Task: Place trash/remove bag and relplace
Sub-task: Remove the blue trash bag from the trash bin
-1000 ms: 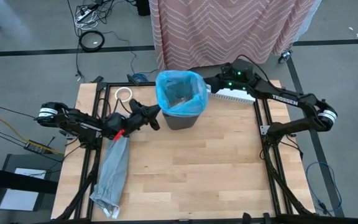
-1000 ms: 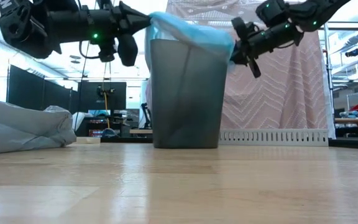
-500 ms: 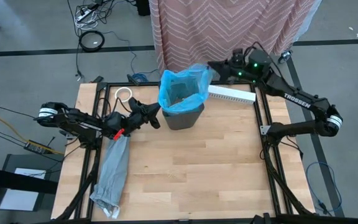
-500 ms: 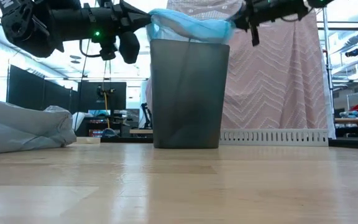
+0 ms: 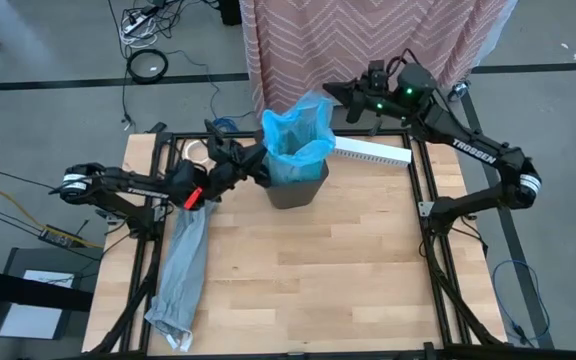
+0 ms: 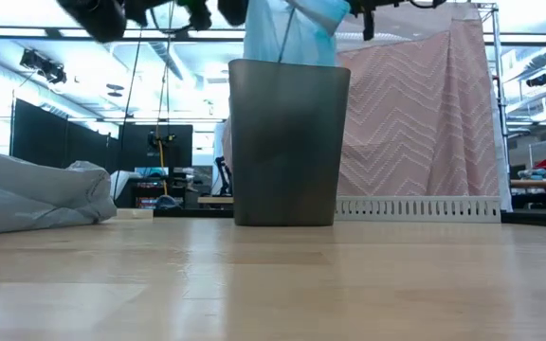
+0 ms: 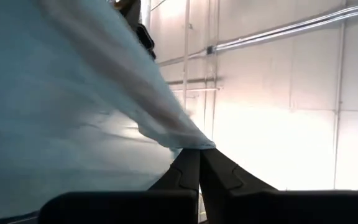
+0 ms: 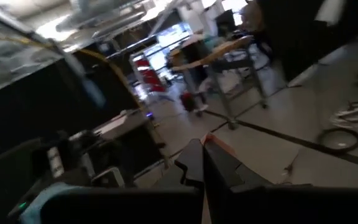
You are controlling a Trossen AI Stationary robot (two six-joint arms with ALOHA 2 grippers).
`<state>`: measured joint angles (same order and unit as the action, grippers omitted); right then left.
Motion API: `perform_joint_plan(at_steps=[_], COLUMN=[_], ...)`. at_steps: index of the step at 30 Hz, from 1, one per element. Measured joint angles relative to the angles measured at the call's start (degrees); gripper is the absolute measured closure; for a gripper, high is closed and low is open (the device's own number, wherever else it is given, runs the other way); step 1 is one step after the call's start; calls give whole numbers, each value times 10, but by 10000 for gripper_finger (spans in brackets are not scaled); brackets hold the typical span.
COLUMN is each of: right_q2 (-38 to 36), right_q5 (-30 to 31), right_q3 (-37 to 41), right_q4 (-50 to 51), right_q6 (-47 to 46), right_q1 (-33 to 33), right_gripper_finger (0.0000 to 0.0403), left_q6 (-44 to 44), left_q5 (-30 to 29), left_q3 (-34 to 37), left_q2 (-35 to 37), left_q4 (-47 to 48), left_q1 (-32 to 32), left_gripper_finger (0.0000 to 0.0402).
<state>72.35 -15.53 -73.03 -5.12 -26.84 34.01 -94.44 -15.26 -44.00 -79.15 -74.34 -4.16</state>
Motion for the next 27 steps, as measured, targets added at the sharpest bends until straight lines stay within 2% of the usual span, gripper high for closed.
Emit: perform_joint_plan(at_steps=[2, 7, 8, 10, 12, 14, 17, 23, 27], right_q2=[3, 4, 4, 3, 3, 4, 2, 8, 8], right_q5=[-10, -13, -16, -24, -27, -27, -18, -6, 4], right_q3=[0, 0, 0, 0, 0, 0, -1, 0, -1], right_q4=[-15, -20, -25, -28, -28, -39, -57, 0, 29], right_q6=[2, 10, 13, 28, 34, 31, 31, 36, 43], right_q1=[-14, -37, -42, -50, -55, -59, -66, -69, -69], right_gripper_finger=[403, 403, 403, 403, 403, 403, 403, 403, 403], left_q6=[0, -22, -36, -39, -23, 2, 24, 20, 12], left_q5=[10, 96, 92, 47, 41, 95, 175, 289, 332], left_q3=[-18, -15, -14, -26, -51, -71, -77, -66, -66], left_q2=[0, 3, 5, 9, 13, 15, 20, 20, 34], left_q4=[27, 81, 86, 87, 87, 103, 181, 359, 428], left_q1=[-4, -54, -63, -72, -83, -102, -123, -127, -121], left_gripper_finger=[396, 398, 399, 399, 399, 400, 400, 400, 400])
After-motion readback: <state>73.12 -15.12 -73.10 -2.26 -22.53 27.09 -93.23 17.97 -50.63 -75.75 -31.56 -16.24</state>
